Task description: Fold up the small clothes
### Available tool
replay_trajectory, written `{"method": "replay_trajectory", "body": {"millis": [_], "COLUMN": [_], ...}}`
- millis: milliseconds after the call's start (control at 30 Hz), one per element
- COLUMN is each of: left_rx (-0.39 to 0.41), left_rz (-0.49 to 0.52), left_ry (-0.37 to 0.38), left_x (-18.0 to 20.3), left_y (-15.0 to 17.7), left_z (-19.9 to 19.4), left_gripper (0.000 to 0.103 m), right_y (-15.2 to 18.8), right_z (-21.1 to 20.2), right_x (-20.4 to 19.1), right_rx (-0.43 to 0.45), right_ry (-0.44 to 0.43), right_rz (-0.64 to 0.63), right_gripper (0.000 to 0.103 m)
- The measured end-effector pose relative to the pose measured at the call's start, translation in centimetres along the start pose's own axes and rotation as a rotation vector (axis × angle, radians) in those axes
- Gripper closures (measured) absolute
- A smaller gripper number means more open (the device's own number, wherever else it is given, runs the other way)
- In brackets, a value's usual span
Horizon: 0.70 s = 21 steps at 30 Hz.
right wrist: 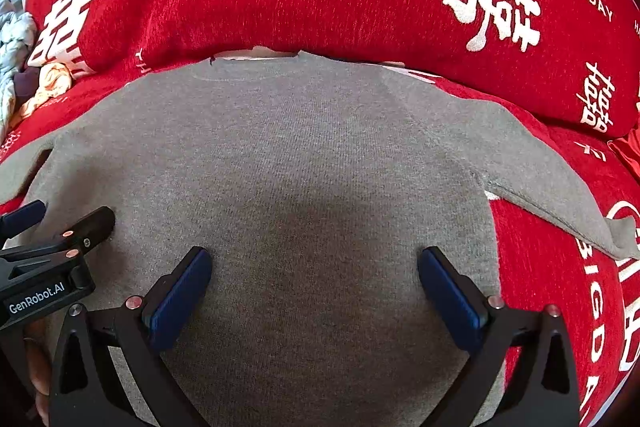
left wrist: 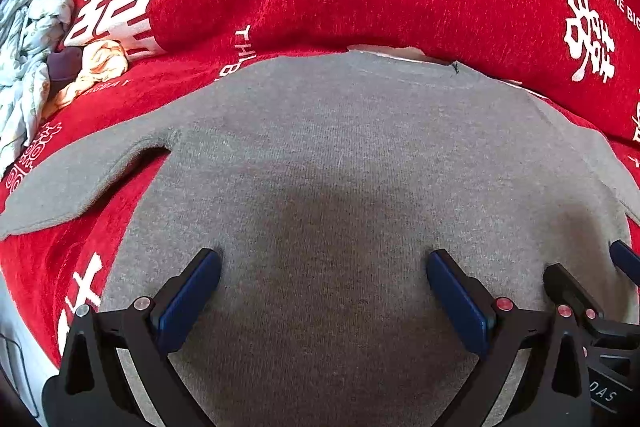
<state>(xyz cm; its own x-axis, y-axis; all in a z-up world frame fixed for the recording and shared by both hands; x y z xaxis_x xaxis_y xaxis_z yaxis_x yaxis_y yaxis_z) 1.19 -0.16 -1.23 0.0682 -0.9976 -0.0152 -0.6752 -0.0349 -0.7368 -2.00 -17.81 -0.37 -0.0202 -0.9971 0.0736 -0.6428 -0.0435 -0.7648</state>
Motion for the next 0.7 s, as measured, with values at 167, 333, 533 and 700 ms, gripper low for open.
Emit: {"method": "replay_trajectory", "body": {"millis": [167,333,533,700], "left_rx": [-0.004,-0.046,-0.052,-0.058], "left_rz": [0.000,0.005,0.066,0.062], "left_ry": [-0.006,-0.027,-0.004,0.000], "left_x": [0.0,0.3,1.8,3.0], "left_y": [0.1,-0.2,-1.4,-2.8], "left_z": [0.0,-0.1,-1.1,-1.3], "left_gripper": [0.000,0.000,0.000,0.000], "right_y": [-0.1,-0.3,-0.9,-1.3], "right_z": [0.1,0.2,-0.1,-1.2], "right_x": [0.0,-0.1,0.6,1.6], "right_rx": [-0.002,-0.020,-0.054,-0.005], "right_ry": [0.005,0.001,-0.020,0.075], "right_rz": [-0.003,-0.001,-0.005,-0.048], "right_gripper": [0.000,0.000,0.000,0.000]}}
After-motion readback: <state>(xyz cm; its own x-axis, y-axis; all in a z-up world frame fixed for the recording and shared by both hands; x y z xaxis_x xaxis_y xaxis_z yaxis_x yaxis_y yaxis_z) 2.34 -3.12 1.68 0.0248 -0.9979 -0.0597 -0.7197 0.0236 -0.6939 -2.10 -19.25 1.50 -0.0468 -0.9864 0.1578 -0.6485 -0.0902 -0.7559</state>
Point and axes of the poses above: each gripper's, at about its wrist camera, not at the fingertips, and z roughly the way its jaws point, x to its right, y to its underside, the point moved 2 cm from there along z, roughly the way its jaws point, and after that the axes turned 12 degrees about x, right-handed, at the moved point
